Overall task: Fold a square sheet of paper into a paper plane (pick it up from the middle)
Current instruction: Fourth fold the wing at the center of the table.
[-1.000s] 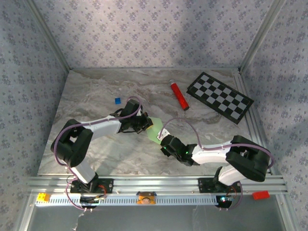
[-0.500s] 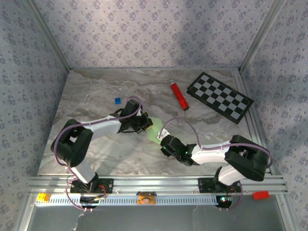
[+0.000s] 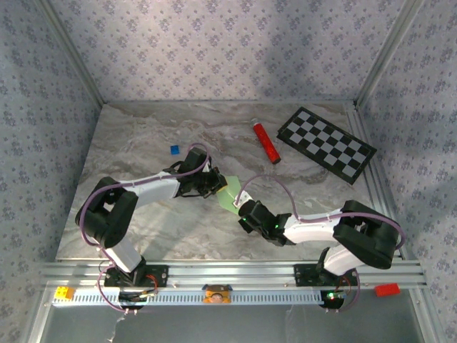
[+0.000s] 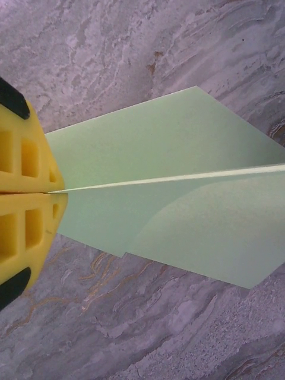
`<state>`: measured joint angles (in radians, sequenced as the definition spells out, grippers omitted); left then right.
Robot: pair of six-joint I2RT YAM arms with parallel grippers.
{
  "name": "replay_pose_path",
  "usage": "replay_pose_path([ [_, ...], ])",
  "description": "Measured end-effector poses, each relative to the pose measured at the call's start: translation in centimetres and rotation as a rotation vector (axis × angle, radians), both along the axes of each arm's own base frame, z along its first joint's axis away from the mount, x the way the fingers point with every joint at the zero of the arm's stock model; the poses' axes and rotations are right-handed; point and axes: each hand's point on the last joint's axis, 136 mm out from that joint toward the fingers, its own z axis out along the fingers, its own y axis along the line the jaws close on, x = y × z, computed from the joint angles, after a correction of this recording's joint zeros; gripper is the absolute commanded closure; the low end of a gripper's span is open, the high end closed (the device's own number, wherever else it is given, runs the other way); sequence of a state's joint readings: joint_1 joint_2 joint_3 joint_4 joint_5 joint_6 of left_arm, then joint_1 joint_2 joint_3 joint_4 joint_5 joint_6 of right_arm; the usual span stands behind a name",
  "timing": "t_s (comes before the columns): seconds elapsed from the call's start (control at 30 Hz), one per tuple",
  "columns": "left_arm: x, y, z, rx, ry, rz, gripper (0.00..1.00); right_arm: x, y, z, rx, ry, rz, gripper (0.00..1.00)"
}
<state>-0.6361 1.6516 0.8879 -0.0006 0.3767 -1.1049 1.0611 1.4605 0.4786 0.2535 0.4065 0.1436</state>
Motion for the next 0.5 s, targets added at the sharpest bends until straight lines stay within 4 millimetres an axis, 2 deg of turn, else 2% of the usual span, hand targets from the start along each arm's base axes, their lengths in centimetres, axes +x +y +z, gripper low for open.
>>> replay_pose_path([
  [0.13, 0.0, 0.3, 0.0, 0.017, -0.007, 0.003, 0.58, 0.1, 0.1, -0.1, 0.026, 0.023, -0.008, 0.95],
  [0.2, 0.0, 0.8, 0.1, 0.038, -0.013, 0.015, 0.52, 0.2, 0.2, -0.3, 0.042, 0.04, -0.016, 0.96],
  [0.5, 0.6, 4.0, 3.4, 0.073, -0.109, 0.111, 0.48, 0.6, 0.7, -1.3, 0.128, 0.136, -0.044, 0.99],
])
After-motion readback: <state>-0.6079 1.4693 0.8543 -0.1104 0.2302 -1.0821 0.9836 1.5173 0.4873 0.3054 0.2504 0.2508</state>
